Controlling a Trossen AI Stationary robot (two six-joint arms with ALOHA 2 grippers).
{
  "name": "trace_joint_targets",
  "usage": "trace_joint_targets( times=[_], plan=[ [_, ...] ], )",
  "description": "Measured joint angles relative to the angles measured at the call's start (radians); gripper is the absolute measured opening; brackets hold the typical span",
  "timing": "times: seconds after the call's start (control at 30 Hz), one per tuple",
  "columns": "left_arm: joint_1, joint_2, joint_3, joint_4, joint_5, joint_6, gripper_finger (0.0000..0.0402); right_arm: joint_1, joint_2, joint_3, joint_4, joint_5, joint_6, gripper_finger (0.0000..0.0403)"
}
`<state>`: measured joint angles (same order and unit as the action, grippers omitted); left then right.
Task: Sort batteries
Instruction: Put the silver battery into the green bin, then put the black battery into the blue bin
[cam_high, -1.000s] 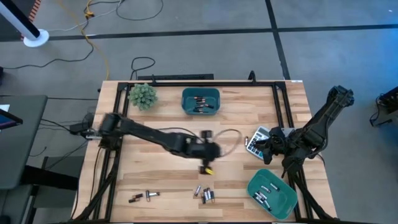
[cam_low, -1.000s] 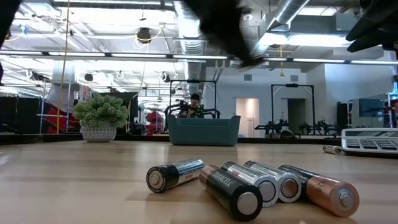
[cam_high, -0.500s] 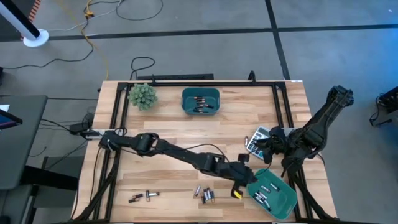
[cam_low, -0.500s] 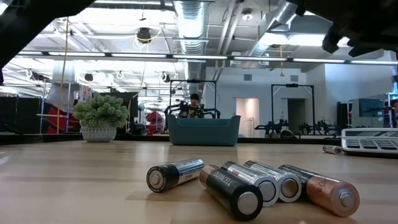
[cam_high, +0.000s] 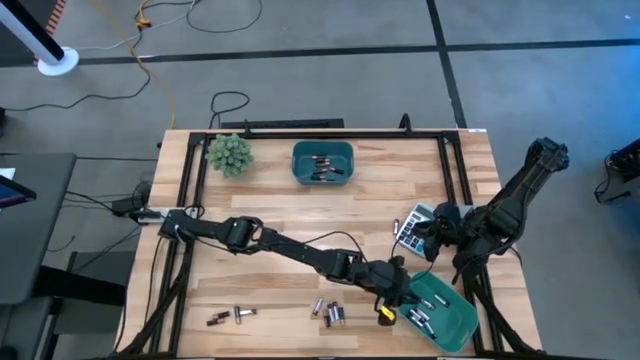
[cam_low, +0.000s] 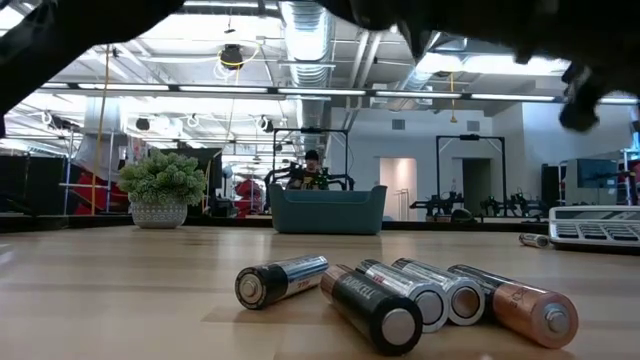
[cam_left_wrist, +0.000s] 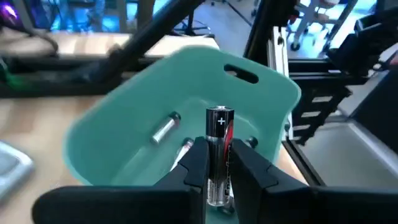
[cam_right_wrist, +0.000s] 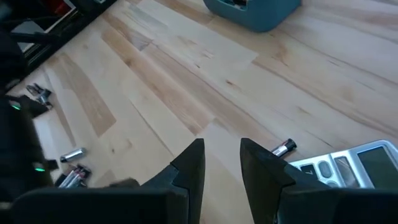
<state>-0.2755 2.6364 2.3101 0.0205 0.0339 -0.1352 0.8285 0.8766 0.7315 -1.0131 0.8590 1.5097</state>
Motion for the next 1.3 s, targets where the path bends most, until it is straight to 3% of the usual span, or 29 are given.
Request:
trace_joint_targets(
  times=[0.27,0.5,0.63,0.9,1.3],
  plan=[
    [0.015,0.014,0.000,0.022,0.013,-0.071,0.0035,0.000,0.000,0.000,-0.008,0.000,0.000,0.0118],
    [0.021,0.017,-0.001,0.022,0.007,-0.041,0.0131,0.000,0.000,0.000,-0.013,-0.002,0.000,0.0118],
    [0.027,0.016,-0.001,0.021,0.006,-0.024,0.0158,0.000,0.000,0.000,-0.022,-0.005,0.000,0.0118],
    [0.035,-0.042,0.032,-0.179,-0.018,0.026,0.0149,0.000,0.000,0.000,-0.026,-0.007,0.000,0.0118],
    [-0.048,-0.261,0.023,-0.577,-0.272,0.073,0.0122,0.000,0.001,0.000,0.074,-0.023,0.001,0.0118]
  ],
)
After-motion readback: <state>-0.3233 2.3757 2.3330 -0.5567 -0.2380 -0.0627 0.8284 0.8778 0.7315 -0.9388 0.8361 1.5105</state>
